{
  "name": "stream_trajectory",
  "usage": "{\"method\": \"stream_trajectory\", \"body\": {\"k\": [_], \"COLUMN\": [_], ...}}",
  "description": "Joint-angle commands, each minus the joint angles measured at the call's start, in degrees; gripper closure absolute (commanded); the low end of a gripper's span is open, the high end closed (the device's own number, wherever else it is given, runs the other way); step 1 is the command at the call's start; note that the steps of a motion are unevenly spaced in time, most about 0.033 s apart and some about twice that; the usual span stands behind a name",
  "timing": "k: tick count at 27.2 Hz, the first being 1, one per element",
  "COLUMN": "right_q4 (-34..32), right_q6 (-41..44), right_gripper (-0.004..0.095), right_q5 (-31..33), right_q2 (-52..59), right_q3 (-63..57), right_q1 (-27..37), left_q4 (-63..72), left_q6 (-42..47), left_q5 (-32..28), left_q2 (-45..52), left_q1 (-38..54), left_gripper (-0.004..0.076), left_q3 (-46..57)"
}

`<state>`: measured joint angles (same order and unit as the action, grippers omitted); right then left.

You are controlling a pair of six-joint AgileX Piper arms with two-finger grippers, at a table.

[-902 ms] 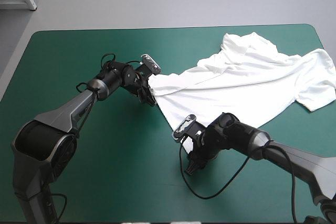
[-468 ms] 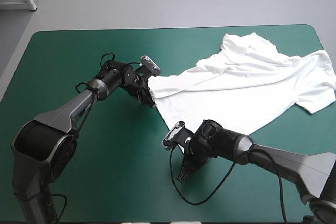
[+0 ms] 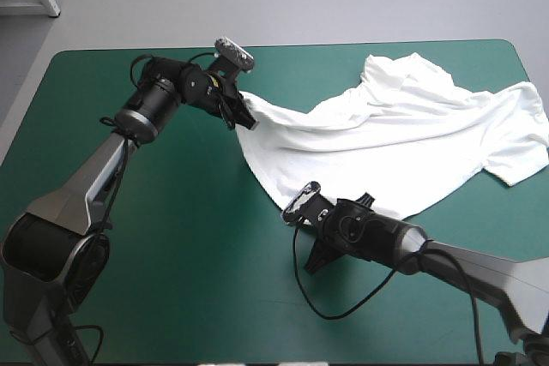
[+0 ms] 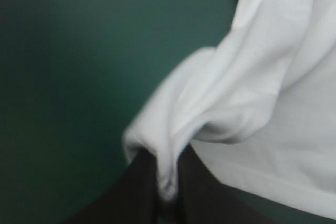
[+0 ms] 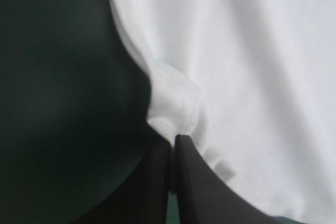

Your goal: Fold the cloth

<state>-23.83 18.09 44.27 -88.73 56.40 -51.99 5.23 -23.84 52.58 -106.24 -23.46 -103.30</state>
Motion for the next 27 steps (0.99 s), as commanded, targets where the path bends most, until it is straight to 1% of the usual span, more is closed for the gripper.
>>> {"method": "stream_trajectory", "body": {"k": [1, 5, 8, 11, 14, 17, 18, 23, 25, 27], "right_q4": [-4.85, -6.02, -6.13, -6.41, -7.59, -8.79, -9.99, -13.05, -14.08, -13.85], "right_q6": [1.46, 0.99, -2.18, -5.79, -8.91, -11.78, -13.27, -15.86, -16.69, -19.11], "right_gripper": [0.0925, 0.0926, 0.0925, 0.0925, 0.0925, 0.0925, 0.0925, 0.0925, 0.0925, 0.0925], "right_q5": [1.49, 2.48, 4.21, 6.11, 9.35, 10.76, 11.15, 10.8, 9.72, 6.43], "right_q2": [6.95, 14.12, 18.78, 21.71, 21.75, 20.35, 18.96, 15.71, 14.87, 14.25], "right_q3": [1.17, 3.04, 8.67, 17.49, 29.07, 41.0, 49.03, 66.52, 72.06, 80.43], "right_q1": [3.07, 8.62, 12.2, 14.43, 14.56, 14.56, 14.56, 14.56, 14.56, 14.56], "left_q4": [0.26, -0.87, -1.58, -4.09, -6.35, -7.65, -7.65, -7.65, -7.65, -7.65], "left_q6": [1.2, 4.89, 7.87, 10.19, 10.6, 12.57, 12.8, 12.55, 12.13, 9.25], "left_q5": [4.12, 7.01, 8.23, 8.51, 9.16, 9.52, 8.9, 4.71, 3.05, 0.57], "left_q2": [4.09, 4.29, 4.37, 4.82, 5.58, 6.9, 7.95, 11.48, 13.09, 16.49], "left_q1": [0.54, 1.05, 1.84, 1.84, 1.84, 1.84, 1.84, 1.84, 1.84, 1.84], "left_gripper": [0.0705, 0.0705, 0.0705, 0.0705, 0.0705, 0.0705, 0.0705, 0.0705, 0.0705, 0.0705], "left_q3": [-10.33, -19.69, -26.48, -33.3, -39.57, -44.7, -47.72, -52.4, -53.03, -53.17]}}
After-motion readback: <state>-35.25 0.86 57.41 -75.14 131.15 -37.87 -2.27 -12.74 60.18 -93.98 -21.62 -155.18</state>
